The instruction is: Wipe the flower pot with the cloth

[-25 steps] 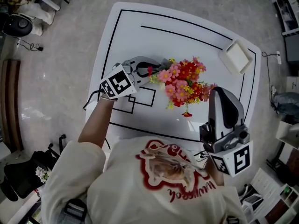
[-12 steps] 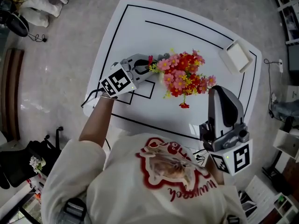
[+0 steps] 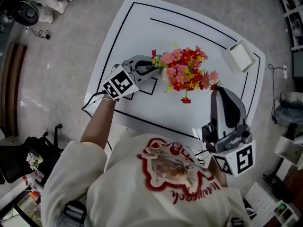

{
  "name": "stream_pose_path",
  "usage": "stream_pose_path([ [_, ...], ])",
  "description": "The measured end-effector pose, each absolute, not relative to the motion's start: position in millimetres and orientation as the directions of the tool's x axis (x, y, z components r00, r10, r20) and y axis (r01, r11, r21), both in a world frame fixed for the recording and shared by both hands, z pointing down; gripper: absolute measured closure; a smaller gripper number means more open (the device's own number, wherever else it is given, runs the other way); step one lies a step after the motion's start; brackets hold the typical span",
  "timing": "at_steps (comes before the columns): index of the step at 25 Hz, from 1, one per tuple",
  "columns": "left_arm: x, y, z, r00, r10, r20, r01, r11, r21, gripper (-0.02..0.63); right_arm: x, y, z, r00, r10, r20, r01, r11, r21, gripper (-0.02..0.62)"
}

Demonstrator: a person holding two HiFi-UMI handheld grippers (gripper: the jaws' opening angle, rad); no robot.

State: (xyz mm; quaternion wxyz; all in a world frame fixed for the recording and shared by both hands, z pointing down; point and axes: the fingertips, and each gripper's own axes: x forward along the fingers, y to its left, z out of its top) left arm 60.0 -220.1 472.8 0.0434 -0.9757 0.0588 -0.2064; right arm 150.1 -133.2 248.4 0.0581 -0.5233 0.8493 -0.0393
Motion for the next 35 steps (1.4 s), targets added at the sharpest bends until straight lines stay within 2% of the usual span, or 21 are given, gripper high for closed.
stream_pose_path([
  [35,52.4,-168.4,473.1,0.865,-0.297,0.405,-0.26,-0.955,-0.145,0.572,142.1,-85.1,258.2,-0.547,-0.836,-0.052,-0.825,0.548,-0.134,0.597],
])
